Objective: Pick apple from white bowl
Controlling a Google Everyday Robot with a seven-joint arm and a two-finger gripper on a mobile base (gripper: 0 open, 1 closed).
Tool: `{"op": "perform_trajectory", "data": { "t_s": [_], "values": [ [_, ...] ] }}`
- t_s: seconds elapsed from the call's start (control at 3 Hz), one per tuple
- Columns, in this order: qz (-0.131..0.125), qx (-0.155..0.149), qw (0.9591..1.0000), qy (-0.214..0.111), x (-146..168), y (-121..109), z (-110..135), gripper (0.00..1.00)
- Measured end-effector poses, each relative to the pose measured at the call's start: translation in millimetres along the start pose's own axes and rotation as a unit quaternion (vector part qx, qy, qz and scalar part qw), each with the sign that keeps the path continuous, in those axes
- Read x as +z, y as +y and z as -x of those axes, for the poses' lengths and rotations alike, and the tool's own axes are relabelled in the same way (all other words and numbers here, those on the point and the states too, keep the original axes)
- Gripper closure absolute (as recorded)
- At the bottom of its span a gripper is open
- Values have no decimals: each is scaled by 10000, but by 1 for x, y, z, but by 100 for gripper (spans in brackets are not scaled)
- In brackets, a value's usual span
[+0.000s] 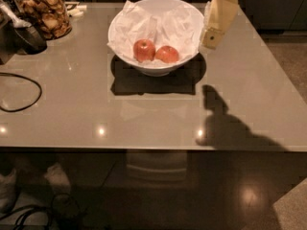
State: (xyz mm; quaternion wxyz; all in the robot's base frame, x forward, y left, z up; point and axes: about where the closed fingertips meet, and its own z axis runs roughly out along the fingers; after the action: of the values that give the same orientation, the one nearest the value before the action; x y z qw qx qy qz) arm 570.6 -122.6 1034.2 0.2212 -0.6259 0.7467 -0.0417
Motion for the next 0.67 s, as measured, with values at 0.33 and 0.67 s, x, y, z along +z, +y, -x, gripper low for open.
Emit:
{"op": "perform_trajectory", "data": {
  "t_s": [0.33,0.67],
  "values": [
    [45,-33,9999,-94,11,-16,17,0],
    [210,-60,9997,-134,29,-32,31,0]
  ]
}}
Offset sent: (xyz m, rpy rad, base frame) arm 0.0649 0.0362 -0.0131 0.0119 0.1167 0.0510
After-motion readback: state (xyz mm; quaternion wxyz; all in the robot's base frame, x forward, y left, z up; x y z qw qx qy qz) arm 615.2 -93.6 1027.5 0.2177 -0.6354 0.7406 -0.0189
